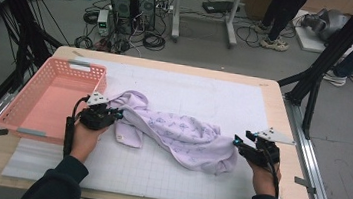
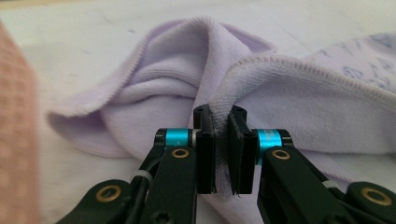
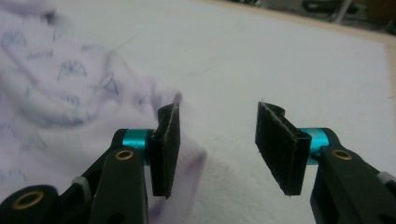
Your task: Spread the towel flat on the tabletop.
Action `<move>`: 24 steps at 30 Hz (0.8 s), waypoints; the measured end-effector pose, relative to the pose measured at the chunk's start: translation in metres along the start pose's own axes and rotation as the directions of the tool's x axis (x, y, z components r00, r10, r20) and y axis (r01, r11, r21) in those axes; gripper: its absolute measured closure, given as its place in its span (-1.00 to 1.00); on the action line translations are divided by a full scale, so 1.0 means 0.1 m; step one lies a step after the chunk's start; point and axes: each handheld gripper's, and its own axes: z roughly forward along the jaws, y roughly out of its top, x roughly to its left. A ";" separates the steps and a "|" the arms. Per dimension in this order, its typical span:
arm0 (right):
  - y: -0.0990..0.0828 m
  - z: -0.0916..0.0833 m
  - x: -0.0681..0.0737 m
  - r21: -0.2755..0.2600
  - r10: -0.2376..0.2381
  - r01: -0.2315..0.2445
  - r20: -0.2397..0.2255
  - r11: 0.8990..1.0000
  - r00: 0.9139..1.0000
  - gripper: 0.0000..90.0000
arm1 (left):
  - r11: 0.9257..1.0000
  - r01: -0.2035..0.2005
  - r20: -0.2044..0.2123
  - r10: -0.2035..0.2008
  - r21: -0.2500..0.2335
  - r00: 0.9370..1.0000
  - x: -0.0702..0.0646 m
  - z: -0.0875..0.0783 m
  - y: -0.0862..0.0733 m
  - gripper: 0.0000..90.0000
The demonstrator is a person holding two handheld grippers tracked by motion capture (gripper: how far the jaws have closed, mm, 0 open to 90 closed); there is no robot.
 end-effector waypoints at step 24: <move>-0.16 -0.33 0.30 0.195 -0.092 0.177 -0.379 0.965 0.921 0.61 | 1.000 -0.010 -0.015 0.010 -0.013 1.000 -0.16 0.18 0.03 0.76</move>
